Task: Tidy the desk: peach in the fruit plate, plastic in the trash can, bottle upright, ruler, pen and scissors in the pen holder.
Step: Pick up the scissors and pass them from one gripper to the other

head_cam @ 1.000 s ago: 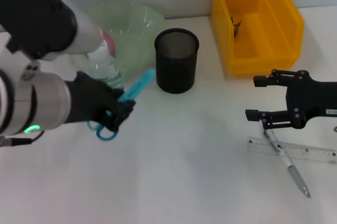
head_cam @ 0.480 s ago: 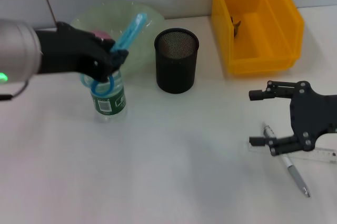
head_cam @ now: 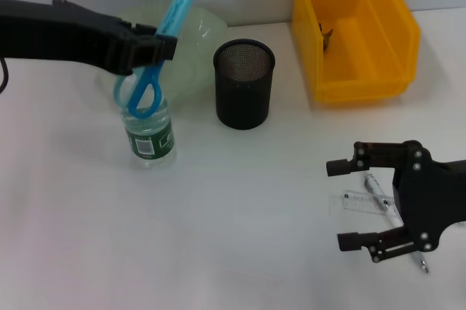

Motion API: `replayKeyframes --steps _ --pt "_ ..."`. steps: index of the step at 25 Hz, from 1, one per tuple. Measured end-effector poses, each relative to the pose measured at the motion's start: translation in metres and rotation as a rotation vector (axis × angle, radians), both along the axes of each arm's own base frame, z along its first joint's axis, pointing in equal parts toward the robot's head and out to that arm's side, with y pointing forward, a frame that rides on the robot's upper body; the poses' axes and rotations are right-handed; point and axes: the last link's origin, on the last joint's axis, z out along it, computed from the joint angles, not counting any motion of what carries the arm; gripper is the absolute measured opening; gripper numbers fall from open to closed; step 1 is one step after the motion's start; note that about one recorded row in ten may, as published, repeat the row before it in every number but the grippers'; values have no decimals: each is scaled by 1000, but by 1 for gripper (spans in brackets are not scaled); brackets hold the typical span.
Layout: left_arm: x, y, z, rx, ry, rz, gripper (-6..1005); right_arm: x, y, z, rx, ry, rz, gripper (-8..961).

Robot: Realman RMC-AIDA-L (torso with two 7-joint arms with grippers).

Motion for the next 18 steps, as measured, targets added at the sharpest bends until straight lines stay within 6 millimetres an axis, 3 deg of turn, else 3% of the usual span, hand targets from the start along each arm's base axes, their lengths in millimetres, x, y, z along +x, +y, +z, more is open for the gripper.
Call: replayKeyframes --steps 7,18 --pt "-4 2 6 -9 -157 37 231 -1 -1 -17 143 69 185 845" --pt "-19 17 12 -12 -261 115 231 1 -4 -38 398 171 430 837"
